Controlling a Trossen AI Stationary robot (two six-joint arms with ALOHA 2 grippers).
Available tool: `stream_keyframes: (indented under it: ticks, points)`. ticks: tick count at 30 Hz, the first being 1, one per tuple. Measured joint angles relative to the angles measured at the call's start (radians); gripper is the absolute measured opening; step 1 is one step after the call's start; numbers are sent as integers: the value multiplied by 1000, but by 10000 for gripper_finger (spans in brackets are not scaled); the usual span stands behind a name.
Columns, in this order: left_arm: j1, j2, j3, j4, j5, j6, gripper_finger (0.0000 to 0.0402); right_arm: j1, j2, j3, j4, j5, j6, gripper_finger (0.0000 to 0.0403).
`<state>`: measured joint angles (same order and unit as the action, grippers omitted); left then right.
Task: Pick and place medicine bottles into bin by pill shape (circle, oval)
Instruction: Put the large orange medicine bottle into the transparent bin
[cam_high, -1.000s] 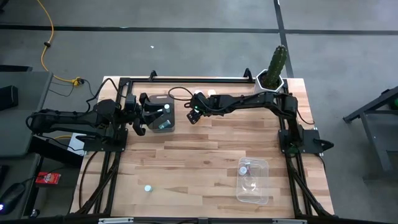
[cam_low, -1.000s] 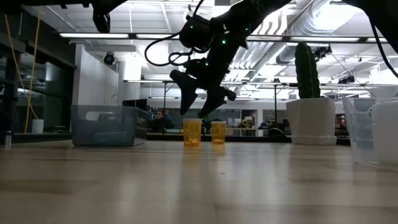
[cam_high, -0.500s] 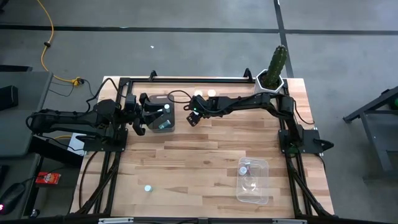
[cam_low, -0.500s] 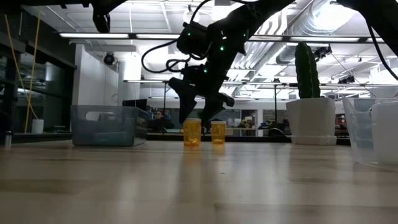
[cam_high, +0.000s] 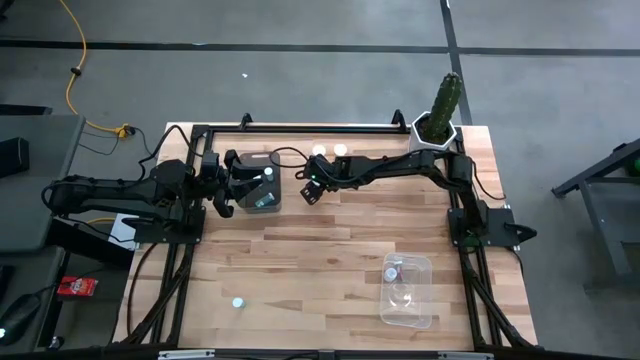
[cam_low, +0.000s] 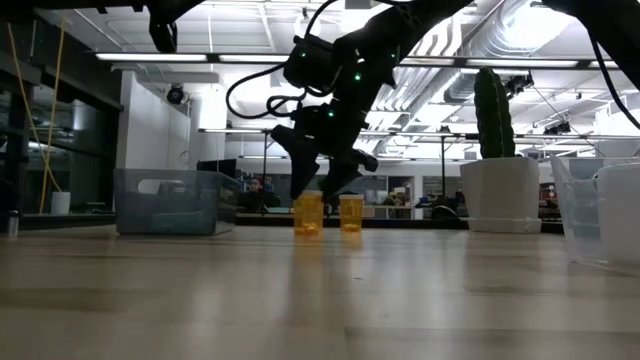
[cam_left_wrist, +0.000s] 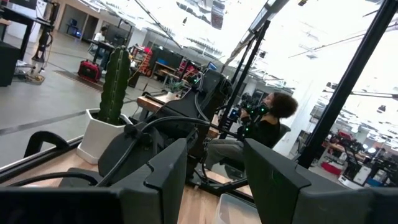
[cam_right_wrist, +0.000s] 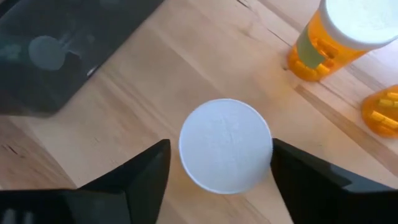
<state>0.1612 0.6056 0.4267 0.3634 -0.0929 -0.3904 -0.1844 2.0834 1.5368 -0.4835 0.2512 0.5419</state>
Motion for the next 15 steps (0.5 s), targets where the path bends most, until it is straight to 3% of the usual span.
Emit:
stream_keyframes:
  ticks: [8,15]
  points:
    - [0,0,0,0,-3,0,149,0,-2,0,2,7,-19,179]
    - [0,0,0,-3,-4,0,149,33,-124,-15,-112,1,-196,178]
